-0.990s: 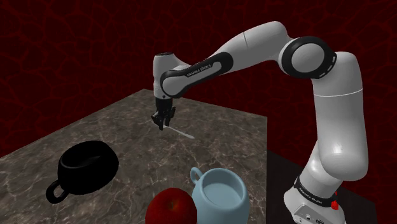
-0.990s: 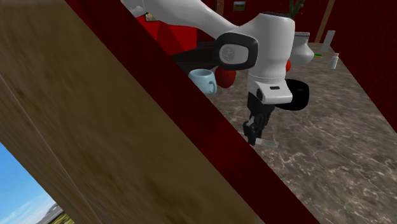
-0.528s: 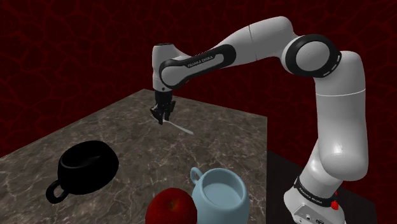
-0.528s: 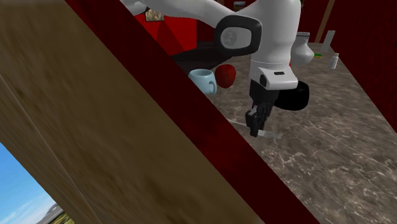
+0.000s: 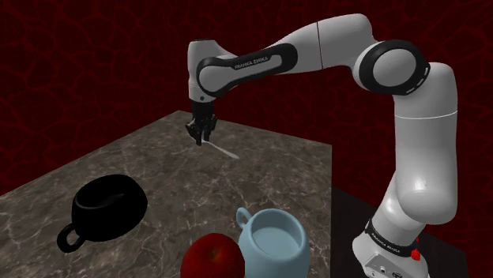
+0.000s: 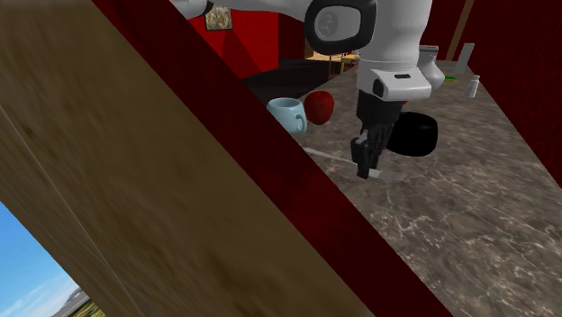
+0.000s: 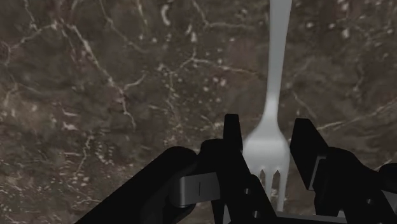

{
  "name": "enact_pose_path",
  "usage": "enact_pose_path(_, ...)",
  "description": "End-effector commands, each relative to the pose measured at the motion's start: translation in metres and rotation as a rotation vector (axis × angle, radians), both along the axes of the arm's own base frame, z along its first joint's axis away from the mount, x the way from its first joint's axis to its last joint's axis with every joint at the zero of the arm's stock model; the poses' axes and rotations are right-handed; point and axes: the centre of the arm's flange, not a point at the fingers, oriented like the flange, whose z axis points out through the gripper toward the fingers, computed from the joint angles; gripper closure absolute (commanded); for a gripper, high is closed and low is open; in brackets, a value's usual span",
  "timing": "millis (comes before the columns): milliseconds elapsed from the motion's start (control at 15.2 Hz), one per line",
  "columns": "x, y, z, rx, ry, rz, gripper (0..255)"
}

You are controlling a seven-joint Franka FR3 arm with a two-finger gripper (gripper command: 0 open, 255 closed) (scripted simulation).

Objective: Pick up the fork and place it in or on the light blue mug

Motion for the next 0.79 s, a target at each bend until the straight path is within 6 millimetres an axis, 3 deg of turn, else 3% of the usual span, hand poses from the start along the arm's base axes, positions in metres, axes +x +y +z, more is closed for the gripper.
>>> enact_pose_path(0,0.000,0.000,0.012,0.000,0.000,0.000,255)
enact_pose_path(726,0.000,0.000,0.070,0.000,0.000,0.000,255)
